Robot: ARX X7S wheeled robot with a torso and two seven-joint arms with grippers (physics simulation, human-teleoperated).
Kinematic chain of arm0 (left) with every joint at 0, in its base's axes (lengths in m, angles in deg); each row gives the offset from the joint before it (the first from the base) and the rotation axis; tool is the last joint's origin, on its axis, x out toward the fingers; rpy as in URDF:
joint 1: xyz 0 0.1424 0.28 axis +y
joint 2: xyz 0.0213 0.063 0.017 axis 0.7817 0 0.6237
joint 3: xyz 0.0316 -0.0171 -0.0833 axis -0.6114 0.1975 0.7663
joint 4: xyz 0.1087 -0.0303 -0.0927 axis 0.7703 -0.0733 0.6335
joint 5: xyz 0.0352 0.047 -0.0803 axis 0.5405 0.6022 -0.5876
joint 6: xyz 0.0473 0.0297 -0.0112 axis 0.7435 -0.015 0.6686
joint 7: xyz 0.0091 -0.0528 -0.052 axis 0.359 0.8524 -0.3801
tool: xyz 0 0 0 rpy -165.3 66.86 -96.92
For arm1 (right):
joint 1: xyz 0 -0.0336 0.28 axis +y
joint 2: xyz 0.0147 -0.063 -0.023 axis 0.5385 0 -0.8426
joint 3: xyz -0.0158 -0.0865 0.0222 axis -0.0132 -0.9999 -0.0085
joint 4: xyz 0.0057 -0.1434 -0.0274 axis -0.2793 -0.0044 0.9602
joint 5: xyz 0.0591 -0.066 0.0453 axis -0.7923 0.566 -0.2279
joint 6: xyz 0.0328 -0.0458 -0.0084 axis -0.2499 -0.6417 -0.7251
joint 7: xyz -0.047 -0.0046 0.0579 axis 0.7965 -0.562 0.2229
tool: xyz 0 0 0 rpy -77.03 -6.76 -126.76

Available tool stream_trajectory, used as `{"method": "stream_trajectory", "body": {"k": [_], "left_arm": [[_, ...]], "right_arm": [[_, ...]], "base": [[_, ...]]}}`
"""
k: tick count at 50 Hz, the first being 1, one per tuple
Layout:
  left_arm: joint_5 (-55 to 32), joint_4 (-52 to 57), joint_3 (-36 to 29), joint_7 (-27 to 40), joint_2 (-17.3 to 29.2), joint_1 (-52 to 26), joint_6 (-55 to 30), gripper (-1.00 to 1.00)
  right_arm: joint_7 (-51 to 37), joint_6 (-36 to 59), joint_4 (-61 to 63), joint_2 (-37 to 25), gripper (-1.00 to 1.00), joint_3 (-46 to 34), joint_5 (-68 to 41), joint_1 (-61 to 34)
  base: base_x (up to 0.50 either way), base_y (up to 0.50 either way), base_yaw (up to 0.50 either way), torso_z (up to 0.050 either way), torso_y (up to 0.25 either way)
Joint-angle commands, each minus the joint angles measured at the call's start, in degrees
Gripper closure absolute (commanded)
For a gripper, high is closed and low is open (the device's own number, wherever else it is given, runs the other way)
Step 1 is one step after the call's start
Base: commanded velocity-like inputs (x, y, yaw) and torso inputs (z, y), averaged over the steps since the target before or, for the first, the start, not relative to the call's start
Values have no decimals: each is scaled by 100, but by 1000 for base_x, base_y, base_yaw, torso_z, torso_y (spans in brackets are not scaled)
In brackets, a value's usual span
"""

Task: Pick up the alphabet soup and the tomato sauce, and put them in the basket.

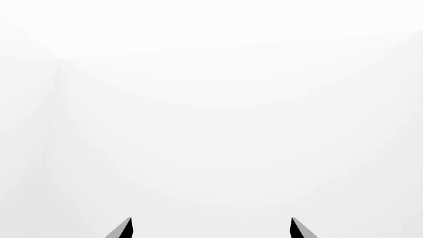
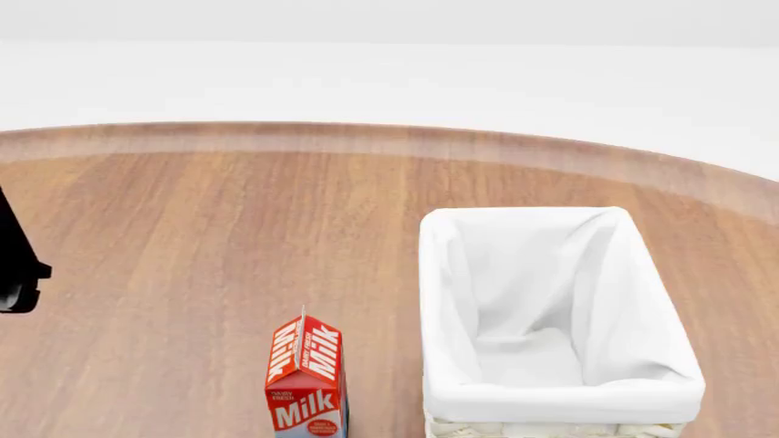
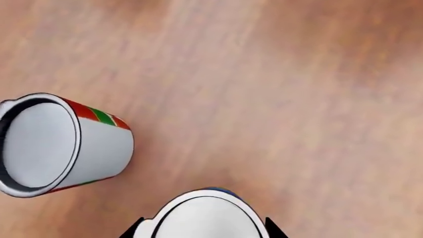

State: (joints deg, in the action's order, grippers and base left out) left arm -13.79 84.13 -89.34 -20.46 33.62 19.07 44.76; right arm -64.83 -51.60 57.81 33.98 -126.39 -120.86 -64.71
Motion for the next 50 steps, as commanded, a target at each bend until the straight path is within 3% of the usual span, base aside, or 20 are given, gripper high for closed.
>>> {"method": "stream_trajectory", "body": {"k": [1, 36, 47, 50], "left_arm": [[-7, 13, -19, 26, 18, 5, -6, -100], [-53, -27, -43, 63, 52, 4, 58, -100], [-64, -57, -57, 72, 54, 15, 101, -100], [-67, -25, -68, 84, 68, 9, 66, -100]], "right_arm": [[41, 53, 289, -52, 100, -55, -95, -9], [-1144, 494, 2522, -1236, 100, 822, -1424, -1265], [-1270, 419, 2727, -1554, 100, 1407, -2303, -2153], [-1522, 608, 2834, -1663, 100, 1636, -3081, -2843]], "base": [[0, 0, 0, 0, 0], [0, 0, 0, 0, 0], [0, 0, 0, 0, 0], [0, 0, 0, 0, 0]]}}
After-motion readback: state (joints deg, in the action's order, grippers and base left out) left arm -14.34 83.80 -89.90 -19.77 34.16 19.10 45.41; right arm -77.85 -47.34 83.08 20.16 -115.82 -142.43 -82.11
